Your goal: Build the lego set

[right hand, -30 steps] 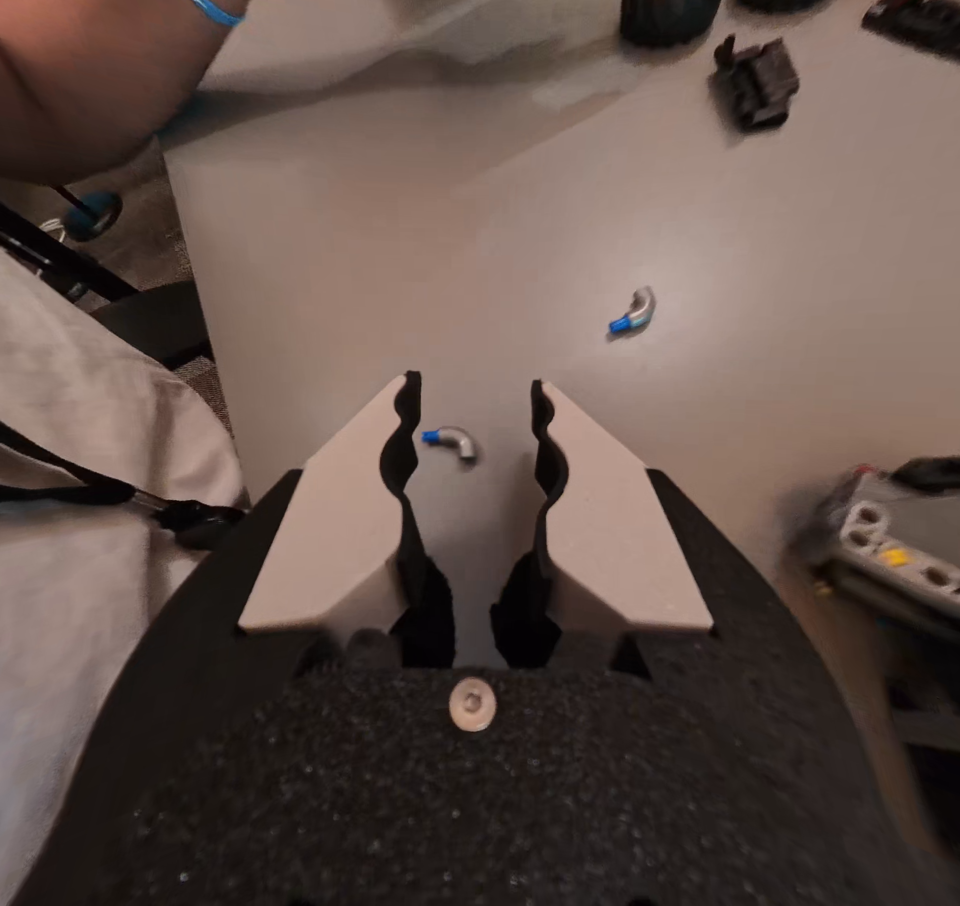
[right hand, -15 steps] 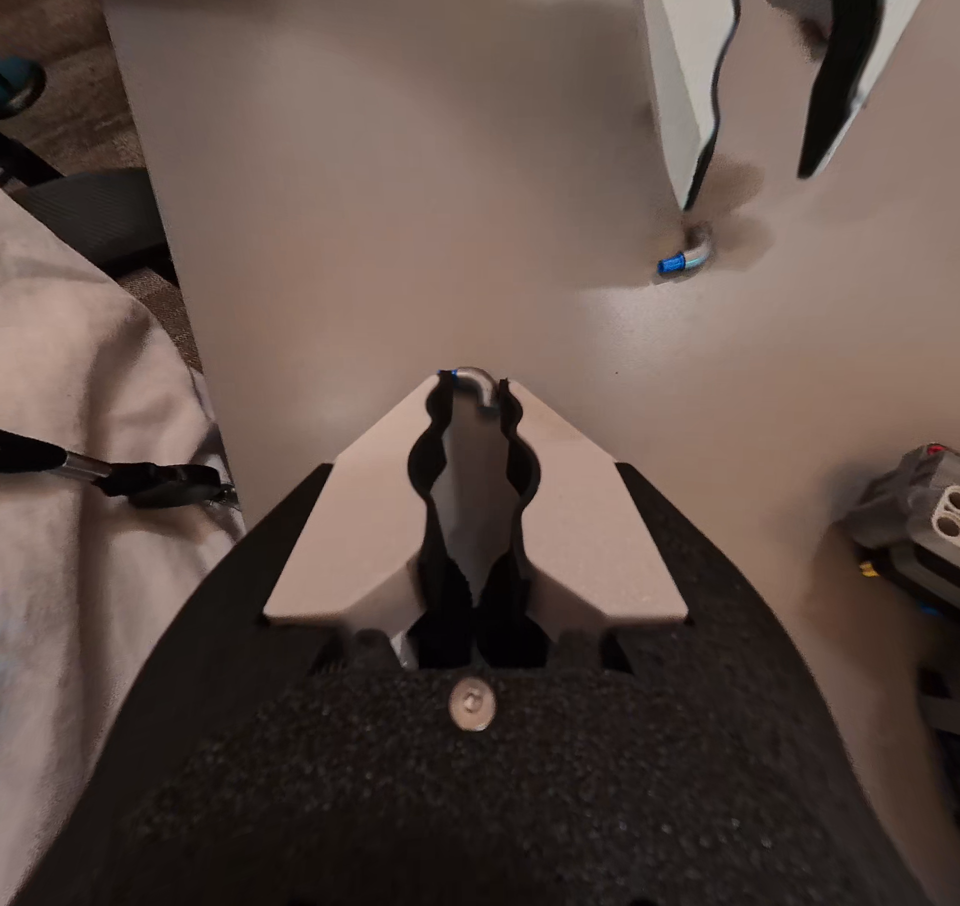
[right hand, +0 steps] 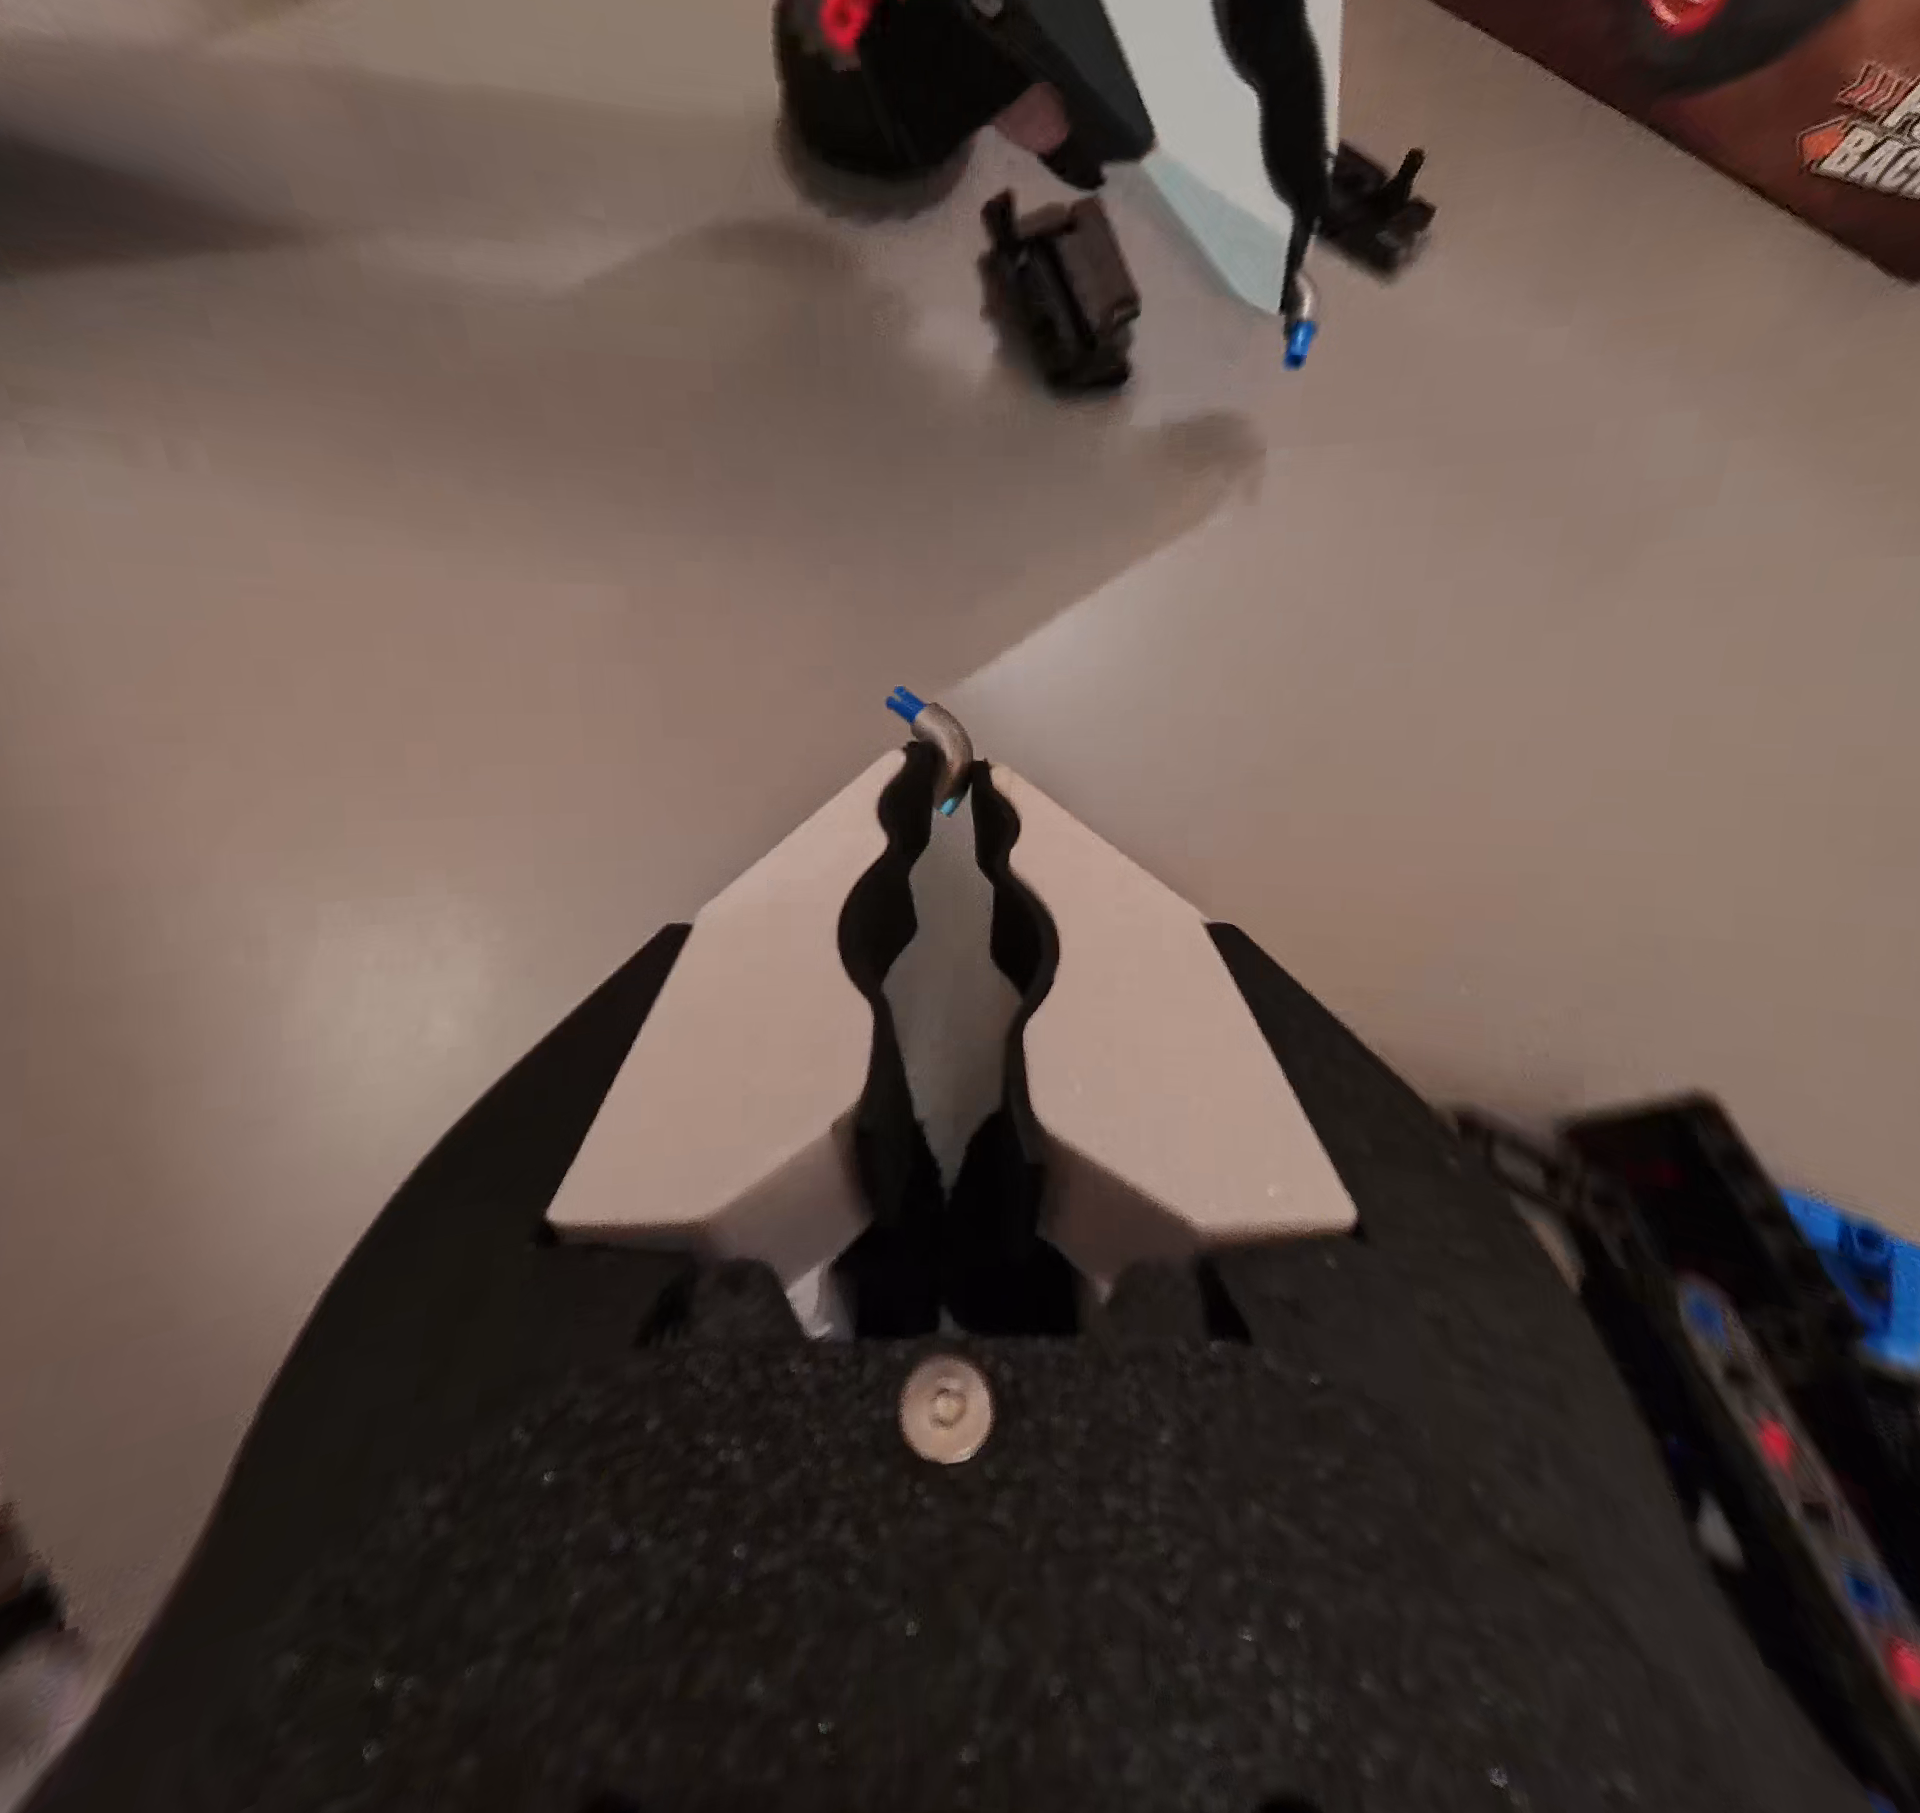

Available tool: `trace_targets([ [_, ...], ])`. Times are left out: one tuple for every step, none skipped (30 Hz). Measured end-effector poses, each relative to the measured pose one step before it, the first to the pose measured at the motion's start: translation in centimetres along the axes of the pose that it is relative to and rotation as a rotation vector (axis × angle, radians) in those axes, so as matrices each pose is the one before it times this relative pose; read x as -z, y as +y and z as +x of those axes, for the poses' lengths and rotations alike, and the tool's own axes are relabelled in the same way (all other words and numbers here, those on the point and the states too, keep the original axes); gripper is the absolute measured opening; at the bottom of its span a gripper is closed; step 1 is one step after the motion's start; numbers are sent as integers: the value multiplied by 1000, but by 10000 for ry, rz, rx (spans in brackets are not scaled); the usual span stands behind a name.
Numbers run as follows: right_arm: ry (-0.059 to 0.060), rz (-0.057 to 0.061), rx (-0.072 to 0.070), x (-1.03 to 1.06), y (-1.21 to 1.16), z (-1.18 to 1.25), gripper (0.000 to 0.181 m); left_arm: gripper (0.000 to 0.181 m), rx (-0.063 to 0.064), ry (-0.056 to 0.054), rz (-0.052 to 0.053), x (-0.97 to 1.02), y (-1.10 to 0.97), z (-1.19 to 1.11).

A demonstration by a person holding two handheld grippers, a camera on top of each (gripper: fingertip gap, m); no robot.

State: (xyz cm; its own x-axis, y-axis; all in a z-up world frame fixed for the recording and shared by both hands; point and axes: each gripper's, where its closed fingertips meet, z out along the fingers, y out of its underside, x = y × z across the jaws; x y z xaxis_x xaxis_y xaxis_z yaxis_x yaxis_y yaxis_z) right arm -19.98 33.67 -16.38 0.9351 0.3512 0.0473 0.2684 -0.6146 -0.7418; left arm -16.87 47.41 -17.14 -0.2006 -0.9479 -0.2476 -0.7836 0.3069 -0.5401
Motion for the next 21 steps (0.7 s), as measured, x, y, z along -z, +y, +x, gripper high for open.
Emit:
trace_targets([
  [-14,-38,-181,-1280,-980,259,7,8,376,-100,-462,-272,657,-1246],
  [-20,-47,-138,-1339,-827,251,7,8,351,90,-200,-434,133,-755],
  [9,-80,-59,-1350,-640,275,7,8,314,224,-137,-517,26,-375],
  [52,-201,76,-1218,-329,294,7,8,226,254,-293,-580,284,-165],
  [51,-229,86,-857,-137,268,7,8,151,-8,-221,-537,269,-361],
  [-56,-72,-11,-488,-110,92,7,8,49,-140,13,-372,21,-363],
  [-59,-31,-91,-272,-35,70,7,8,10,3,135,-137,-126,-37],
  [7,-40,-22,-208,46,136,7,8,28,61,81,-37,-53,92],
  [99,-44,80,-195,57,248,7,8,-63,-35,20,-31,41,-11],
  [165,-3,73,-203,5,327,7,8,-137,-130,20,29,24,-141],
  [68,62,6,-161,-105,160,7,8,-75,-147,-23,2,69,-210],
  [-32,66,-91,-116,-98,13,8,8,13,-96,-16,-1,34,-162],
  [-64,48,-124,-87,-72,-48,8,8,41,-16,20,-7,-5,-21],
  [-19,46,-95,-66,-23,20,8,8,32,22,53,0,-49,53],
  [10,58,-60,-44,-11,50,8,8,46,-35,69,19,-77,-31],
  [48,72,-58,6,-15,111,8,11,57,-84,55,40,-74,-107],
  [76,60,-20,104,-25,122,11,12,32,-82,22,115,-51,-91],
  [101,137,-41,254,-174,124,14,12,12,-112,36,231,-91,-118],
  [118,177,-130,564,-316,105,16,14,11,-183,104,399,-247,-220],
  [-39,345,-75,942,-500,-80,19,21,29,-300,200,577,-454,-411],
  [-159,585,-179,1285,-795,-312,23,30,77,-419,287,751,-644,-620],
])
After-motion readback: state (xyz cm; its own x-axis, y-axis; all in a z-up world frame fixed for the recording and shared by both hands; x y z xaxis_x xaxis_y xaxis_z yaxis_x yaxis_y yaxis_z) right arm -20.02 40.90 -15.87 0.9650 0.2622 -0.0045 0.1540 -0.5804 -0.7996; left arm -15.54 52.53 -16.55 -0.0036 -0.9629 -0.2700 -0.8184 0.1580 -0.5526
